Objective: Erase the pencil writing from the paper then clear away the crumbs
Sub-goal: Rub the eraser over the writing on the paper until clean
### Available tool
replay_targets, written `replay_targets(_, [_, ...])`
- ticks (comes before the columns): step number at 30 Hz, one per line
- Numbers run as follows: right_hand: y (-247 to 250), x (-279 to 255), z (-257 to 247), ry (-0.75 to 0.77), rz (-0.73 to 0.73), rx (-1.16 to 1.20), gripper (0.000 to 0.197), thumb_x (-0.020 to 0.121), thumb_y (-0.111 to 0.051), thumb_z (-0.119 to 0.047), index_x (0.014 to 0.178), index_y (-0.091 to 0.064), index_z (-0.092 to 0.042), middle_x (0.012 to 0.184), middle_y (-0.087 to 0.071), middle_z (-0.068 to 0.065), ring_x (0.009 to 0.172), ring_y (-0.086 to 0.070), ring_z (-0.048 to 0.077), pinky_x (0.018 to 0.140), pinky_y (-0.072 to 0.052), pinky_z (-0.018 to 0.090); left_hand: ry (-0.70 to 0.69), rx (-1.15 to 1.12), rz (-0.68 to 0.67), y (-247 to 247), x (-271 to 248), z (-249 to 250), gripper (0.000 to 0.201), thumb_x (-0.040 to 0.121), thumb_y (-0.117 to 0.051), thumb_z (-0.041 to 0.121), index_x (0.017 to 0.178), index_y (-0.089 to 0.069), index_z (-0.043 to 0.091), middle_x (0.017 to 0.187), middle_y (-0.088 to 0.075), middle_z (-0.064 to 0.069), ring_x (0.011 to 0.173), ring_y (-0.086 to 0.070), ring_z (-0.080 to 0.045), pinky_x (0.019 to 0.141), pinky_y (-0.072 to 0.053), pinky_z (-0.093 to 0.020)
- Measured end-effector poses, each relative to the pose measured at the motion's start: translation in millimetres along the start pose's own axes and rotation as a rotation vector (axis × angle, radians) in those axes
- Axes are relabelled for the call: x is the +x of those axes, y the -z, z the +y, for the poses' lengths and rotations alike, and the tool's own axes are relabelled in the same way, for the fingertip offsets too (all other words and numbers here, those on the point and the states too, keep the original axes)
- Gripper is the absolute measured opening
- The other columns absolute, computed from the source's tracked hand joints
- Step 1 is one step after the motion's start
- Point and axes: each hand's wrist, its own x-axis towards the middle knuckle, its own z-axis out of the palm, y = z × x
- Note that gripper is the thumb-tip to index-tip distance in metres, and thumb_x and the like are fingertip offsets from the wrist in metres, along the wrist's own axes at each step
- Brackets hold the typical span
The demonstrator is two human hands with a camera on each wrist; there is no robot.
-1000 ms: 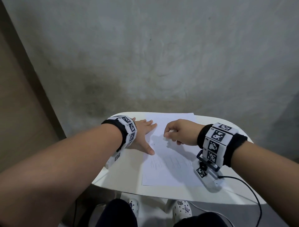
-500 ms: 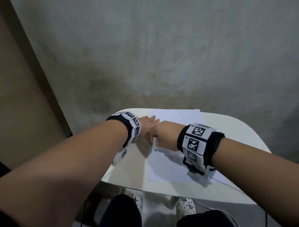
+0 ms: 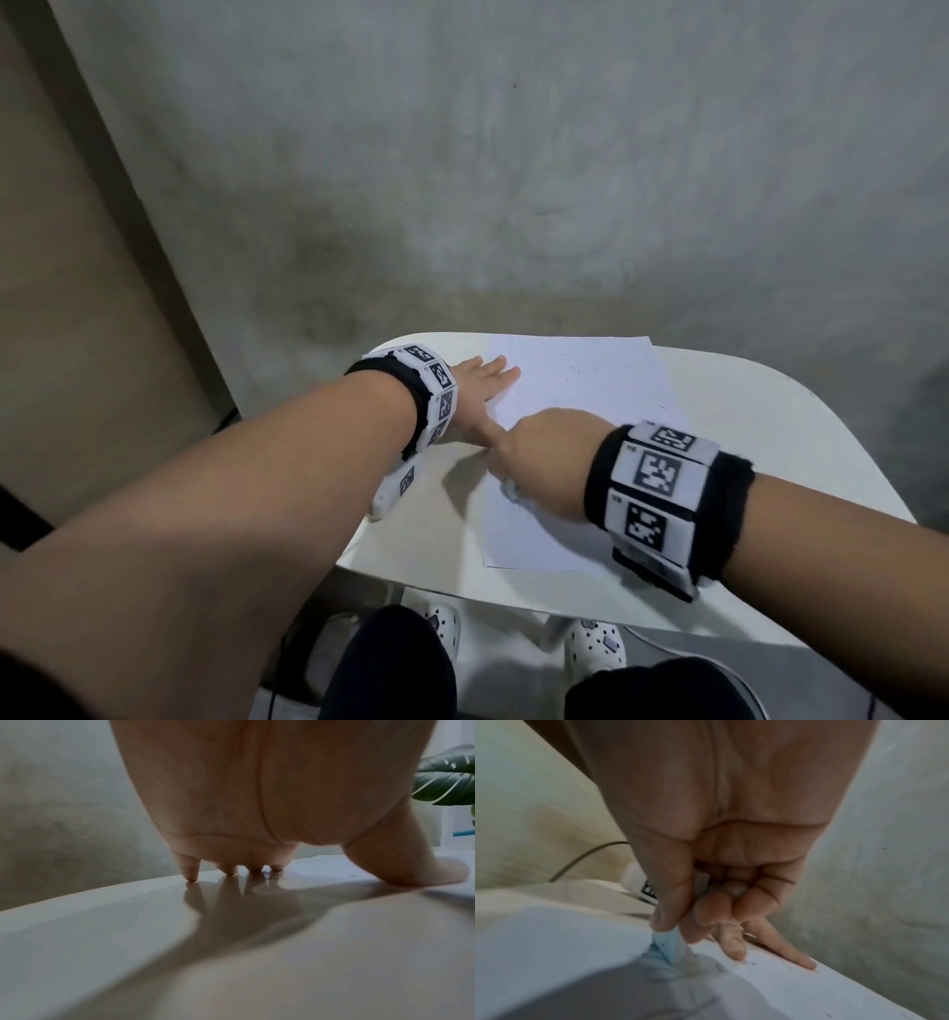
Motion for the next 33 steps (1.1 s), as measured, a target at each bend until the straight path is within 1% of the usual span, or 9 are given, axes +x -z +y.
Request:
replay_targets(3, [3.5,-9.5,-1.8,0.040,-0.066,0.064,0.015,0.089,-0.051,-0.010,0.093,-0.065,-0.009,0.081,-0.058,0.003,0.076,-0.053,0.025,0.057,-0.036,0.023,0.025,-0.008,0.020,-1.4,0.4,0.9,0.110,0.073,-0.057,0.063,0.154,0.008,0.025,0.162,0.013,0.003,0.150,0.006,-0.022,0.120,-0.002,-0.040])
replay_targets(8, [17.4,5.1,9.4,-0.069,0.066,0.142,0.032,0.094,-0.051,-0.015,0.125,-0.057,-0.012,0.118,-0.060,0.016,0.110,-0.057,0.031,0.064,-0.034,0.027,-0.011,0.055,-0.008,0.1,15.2,-0.5,0.113,0.076,-0.066,0.057,0.155,0.004,0.017,0.162,0.009,-0.007,0.150,0.004,-0.032,0.121,-0.010,-0.046])
replay_targets(14, [-0.1,-9.2,0.3,0.046,0.007,0.114,0.007,0.086,-0.056,-0.011,0.081,-0.061,-0.012,0.070,-0.054,0.002,0.072,-0.050,0.024,0.056,-0.034,0.025,0.027,0.022,0.018,-1.2,-0.5,2.6,0.118,0.060,-0.050,0.064,0.154,0.007,0.024,0.162,0.012,0.002,0.150,0.004,-0.023,0.122,-0.004,-0.040])
replay_targets(17, [11.6,-7.2,3.3,0.029,0.011,0.122,0.013,0.081,-0.059,-0.012,0.071,-0.056,-0.019,0.076,-0.053,0.002,0.074,-0.047,0.024,0.060,-0.036,0.025,0.025,0.011,0.015,-2.5,9.0,-2.3,0.104,0.084,-0.064,0.047,0.154,0.007,0.021,0.162,0.012,-0.001,0.150,0.005,-0.026,0.122,-0.003,-0.041])
replay_targets(20, [16.4,3.2,2.5,-0.061,0.053,0.124,0.013,0.091,-0.055,-0.015,0.101,-0.063,-0.014,0.085,-0.053,0.006,0.087,-0.051,0.025,0.060,-0.030,0.025,-0.025,0.025,-0.005,-3.2,18.1,-6.6,0.099,0.086,-0.059,0.043,0.154,0.007,0.017,0.162,0.011,-0.006,0.150,0.007,-0.031,0.122,-0.005,-0.045])
replay_targets(23, [5.5,-0.4,-3.5,0.001,0.085,0.109,0.008,0.089,-0.056,-0.013,0.091,-0.063,-0.008,0.063,-0.044,0.000,0.073,-0.049,0.024,0.066,-0.036,0.027,0.024,-0.033,-0.025,-2.2,14.5,-6.4,0.107,0.079,-0.060,0.051,0.154,0.010,0.023,0.162,0.014,-0.001,0.150,0.007,-0.026,0.122,-0.001,-0.043])
replay_targets(26, [1.5,-10.0,-1.5,0.078,0.028,0.177,0.008,0.082,-0.059,-0.010,0.083,-0.066,-0.009,0.075,-0.064,0.005,0.070,-0.052,0.023,0.065,-0.043,0.027,0.027,-0.025,-0.021,0.2,7.2,-2.0,0.120,0.061,-0.056,0.064,0.153,0.010,0.026,0.162,0.014,0.003,0.150,0.007,-0.023,0.121,-0.002,-0.041])
replay_targets(31, [15.6,4.3,8.6,0.010,0.078,0.235,0.028,0.090,-0.058,-0.018,0.117,-0.063,-0.015,0.101,-0.062,0.003,0.086,-0.036,0.015,0.051,-0.020,0.012,0.004,0.005,0.008,-2.2,15.1,-4.5,0.097,0.090,-0.061,0.036,0.154,0.009,0.017,0.162,0.011,-0.007,0.150,0.005,-0.030,0.122,-0.006,-0.045])
replay_targets(33, [11.2,8.1,7.9,-0.003,0.104,0.234,0.014,0.090,-0.058,-0.018,0.102,-0.064,-0.017,0.100,-0.063,0.005,0.085,-0.040,0.018,0.056,-0.031,0.013,0.016,-0.001,0.012,-2.8,15.4,-4.7,0.095,0.091,-0.060,0.034,0.154,0.009,0.018,0.162,0.011,-0.007,0.150,0.004,-0.030,0.122,-0.005,-0.043])
